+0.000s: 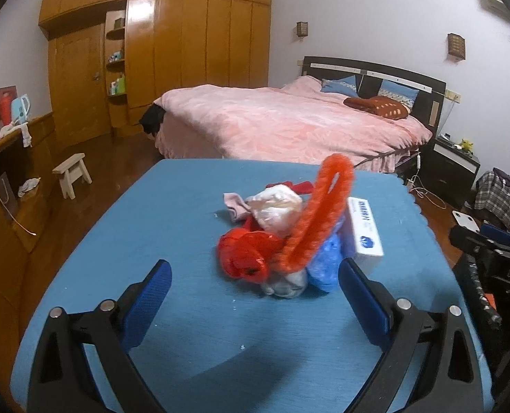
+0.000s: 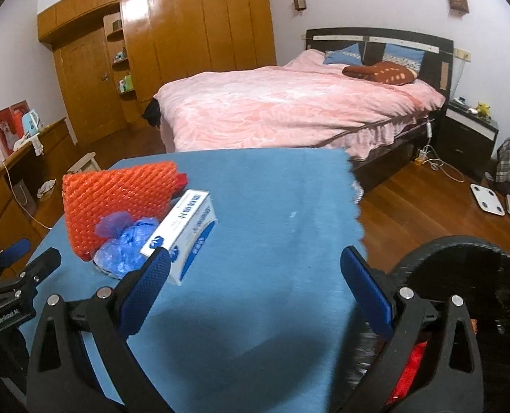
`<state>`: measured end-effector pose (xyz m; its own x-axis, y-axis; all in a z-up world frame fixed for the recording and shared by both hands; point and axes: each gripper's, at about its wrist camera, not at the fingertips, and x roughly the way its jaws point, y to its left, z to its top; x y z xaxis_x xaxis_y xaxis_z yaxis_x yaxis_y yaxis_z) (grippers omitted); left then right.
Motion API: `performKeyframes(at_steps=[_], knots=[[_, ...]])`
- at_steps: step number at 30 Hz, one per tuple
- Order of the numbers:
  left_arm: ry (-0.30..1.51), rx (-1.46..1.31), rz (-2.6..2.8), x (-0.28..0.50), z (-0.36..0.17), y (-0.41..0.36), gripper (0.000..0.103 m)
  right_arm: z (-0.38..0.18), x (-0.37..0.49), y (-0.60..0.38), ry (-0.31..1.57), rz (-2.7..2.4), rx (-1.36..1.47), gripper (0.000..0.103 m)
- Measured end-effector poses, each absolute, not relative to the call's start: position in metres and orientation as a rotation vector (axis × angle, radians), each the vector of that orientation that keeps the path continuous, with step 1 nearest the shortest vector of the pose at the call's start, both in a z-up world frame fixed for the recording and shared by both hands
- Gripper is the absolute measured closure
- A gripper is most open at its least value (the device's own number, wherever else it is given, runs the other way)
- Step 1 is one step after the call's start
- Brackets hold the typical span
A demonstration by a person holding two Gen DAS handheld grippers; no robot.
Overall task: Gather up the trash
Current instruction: 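Move the right tool to the white tissue box and grasp it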
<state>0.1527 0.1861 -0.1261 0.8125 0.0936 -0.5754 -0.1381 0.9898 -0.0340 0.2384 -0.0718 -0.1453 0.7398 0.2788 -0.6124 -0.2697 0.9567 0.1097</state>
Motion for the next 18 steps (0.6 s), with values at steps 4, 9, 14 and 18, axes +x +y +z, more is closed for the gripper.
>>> performKeyframes(at_steps=[4, 9, 14, 18], knots=[[0.622, -0.083, 0.133, 0.154, -0.133, 0.194, 0.008, -0.158, 0.246, -0.047, 0.698, 0.332, -0.003, 0.007], [0.629, -0.086, 0.152, 0.152, -0.140, 0.206, 0.008, -0.173, 0.253, -0.023, 0.733, 0.366, -0.045, 0.007], [0.630, -0.095, 0.177, 0.153, -0.142, 0.216, 0.008, -0.181, 0.257, -0.009, 0.751, 0.374, -0.052, 0.007], [0.628, -0.105, 0.186, 0.154, -0.143, 0.223, 0.008, -0.184, 0.261, 0.000, 0.758, 0.380, -0.062, 0.007]])
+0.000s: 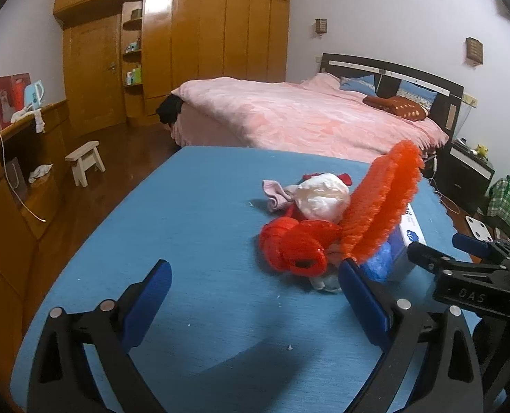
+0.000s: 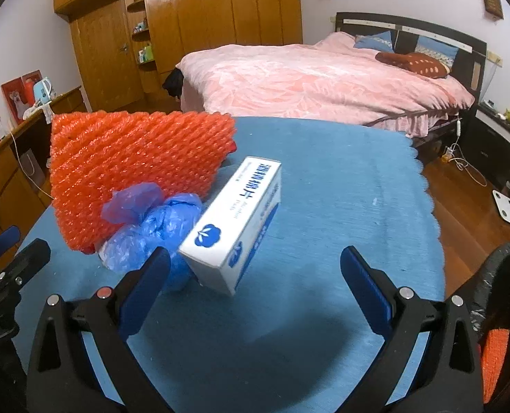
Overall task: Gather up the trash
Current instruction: 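Move the right tool to the white tissue box and grasp it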
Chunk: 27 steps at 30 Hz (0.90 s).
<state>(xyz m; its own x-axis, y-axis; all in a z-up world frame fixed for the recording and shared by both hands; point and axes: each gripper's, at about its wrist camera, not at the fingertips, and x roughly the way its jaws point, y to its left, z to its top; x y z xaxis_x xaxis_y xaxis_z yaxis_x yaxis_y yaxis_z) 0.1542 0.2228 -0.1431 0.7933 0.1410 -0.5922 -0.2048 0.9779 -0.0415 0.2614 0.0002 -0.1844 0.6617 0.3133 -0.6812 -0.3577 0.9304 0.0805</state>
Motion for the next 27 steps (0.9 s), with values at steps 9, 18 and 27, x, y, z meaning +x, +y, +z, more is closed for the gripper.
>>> performKeyframes(at_steps=[9, 18, 27], knots=[[0.632, -0.125, 0.194, 0.155, -0.147, 0.227, 0.008, -0.194, 0.270, -0.003, 0.788, 0.346, -0.073, 0.007], [0.639, -0.138, 0.189, 0.154, -0.152, 0.226, 0.008, -0.200, 0.275, -0.003, 0.811, 0.350, -0.068, 0.017], [0.633, -0.132, 0.197, 0.153, -0.148, 0.226, 0.008, -0.198, 0.273, -0.008, 0.827, 0.319, -0.050, 0.049]])
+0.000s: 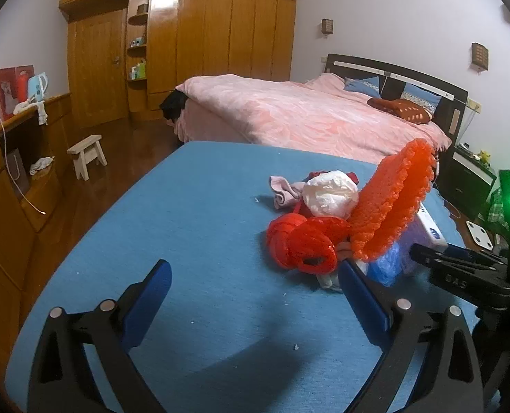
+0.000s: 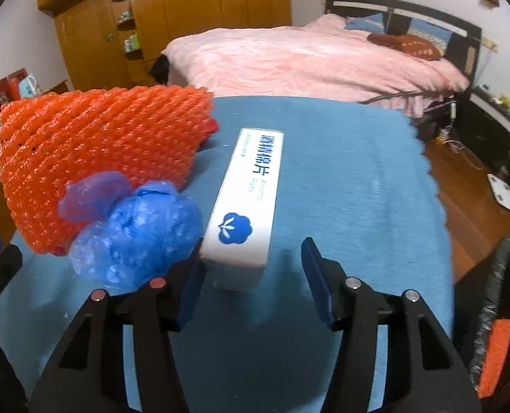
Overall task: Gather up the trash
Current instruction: 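Move the right tool to the white tissue box and grasp it, then lift the tissue box with the right tool while the left tool grasps the orange net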
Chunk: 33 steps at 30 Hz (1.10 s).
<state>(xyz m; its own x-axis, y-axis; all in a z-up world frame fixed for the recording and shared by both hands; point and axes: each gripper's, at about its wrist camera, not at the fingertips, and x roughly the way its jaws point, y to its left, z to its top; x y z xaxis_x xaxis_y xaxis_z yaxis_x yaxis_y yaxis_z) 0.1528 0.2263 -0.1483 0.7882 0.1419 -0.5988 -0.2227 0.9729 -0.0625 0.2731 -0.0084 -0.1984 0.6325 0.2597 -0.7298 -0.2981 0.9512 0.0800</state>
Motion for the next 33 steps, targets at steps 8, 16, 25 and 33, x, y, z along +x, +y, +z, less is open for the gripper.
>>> performKeyframes(at_steps=[8, 16, 25, 33], knots=[[0.638, -0.128, 0.185, 0.153, -0.149, 0.220, 0.008, -0.207, 0.284, -0.007, 0.858, 0.348, -0.017, 0.049], [0.630, -0.110, 0.156, 0.149, -0.145, 0.210, 0.009, -0.199, 0.283, -0.016, 0.852, 0.374, 0.005, 0.074], [0.607, -0.094, 0.078, 0.158, -0.136, 0.181, 0.011, -0.182, 0.271, -0.047, 0.827, 0.342, 0.007, 0.074], [0.569, -0.084, 0.038, 0.185, -0.125, 0.162, 0.028, -0.172, 0.270, -0.061, 0.812, 0.334, 0.014, 0.074]])
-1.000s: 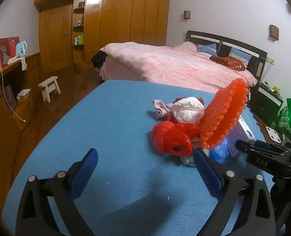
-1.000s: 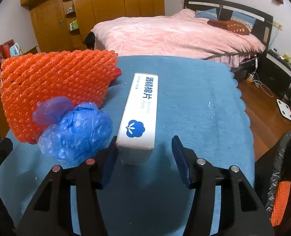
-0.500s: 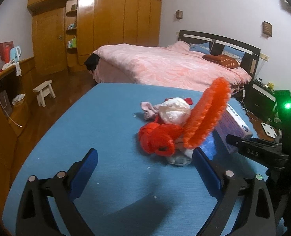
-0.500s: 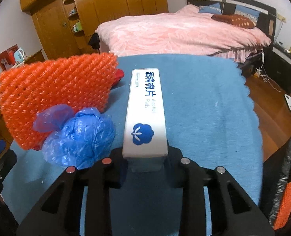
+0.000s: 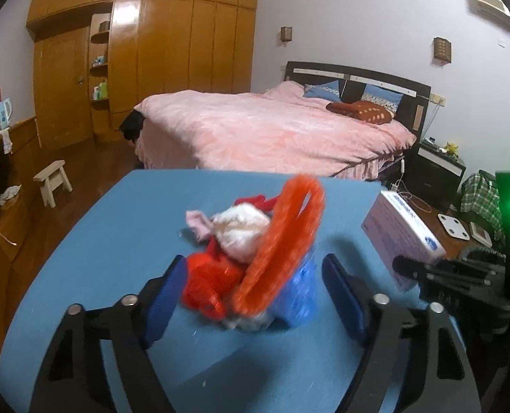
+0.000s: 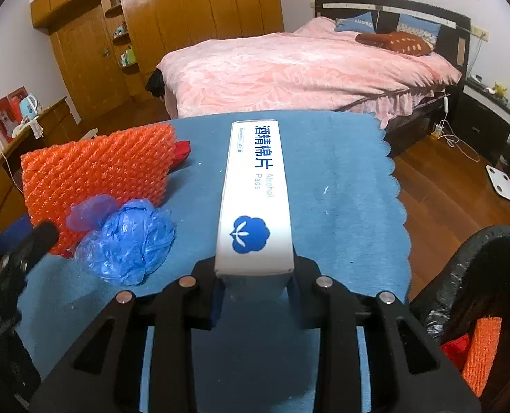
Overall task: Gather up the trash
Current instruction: 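Lift the tissue box with the right tool while the left tool grasps the orange net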
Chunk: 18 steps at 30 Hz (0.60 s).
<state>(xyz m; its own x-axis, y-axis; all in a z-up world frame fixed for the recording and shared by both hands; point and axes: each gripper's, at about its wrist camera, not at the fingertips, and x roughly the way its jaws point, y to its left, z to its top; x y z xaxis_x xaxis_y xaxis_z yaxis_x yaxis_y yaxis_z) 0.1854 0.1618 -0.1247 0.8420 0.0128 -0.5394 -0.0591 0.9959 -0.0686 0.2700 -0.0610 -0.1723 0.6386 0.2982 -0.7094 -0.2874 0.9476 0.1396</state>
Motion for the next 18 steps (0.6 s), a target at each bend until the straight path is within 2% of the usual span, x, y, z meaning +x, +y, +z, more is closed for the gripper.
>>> performKeyframes(at_steps=[3, 5, 7, 10, 18], knots=[[0.566, -0.075, 0.023, 0.192, -0.122, 0.157, 0.043, -0.169, 0.269, -0.064, 0.808, 0.335, 0.026, 0.074], [0.577, -0.069, 0.013, 0.196, -0.123, 0.154, 0.064, -0.167, 0.268, -0.066, 0.804, 0.337, 0.029, 0.074], [0.591, -0.067, 0.000, 0.199, -0.125, 0.150, 0.076, -0.165, 0.266, -0.067, 0.800, 0.339, 0.026, 0.074], [0.591, -0.059, -0.011, 0.197, -0.125, 0.144, 0.088, -0.162, 0.264, -0.070, 0.797, 0.342, 0.027, 0.074], [0.547, -0.059, -0.023, 0.190, -0.110, 0.129, 0.089, -0.148, 0.254, -0.083, 0.782, 0.340, 0.048, 0.074]])
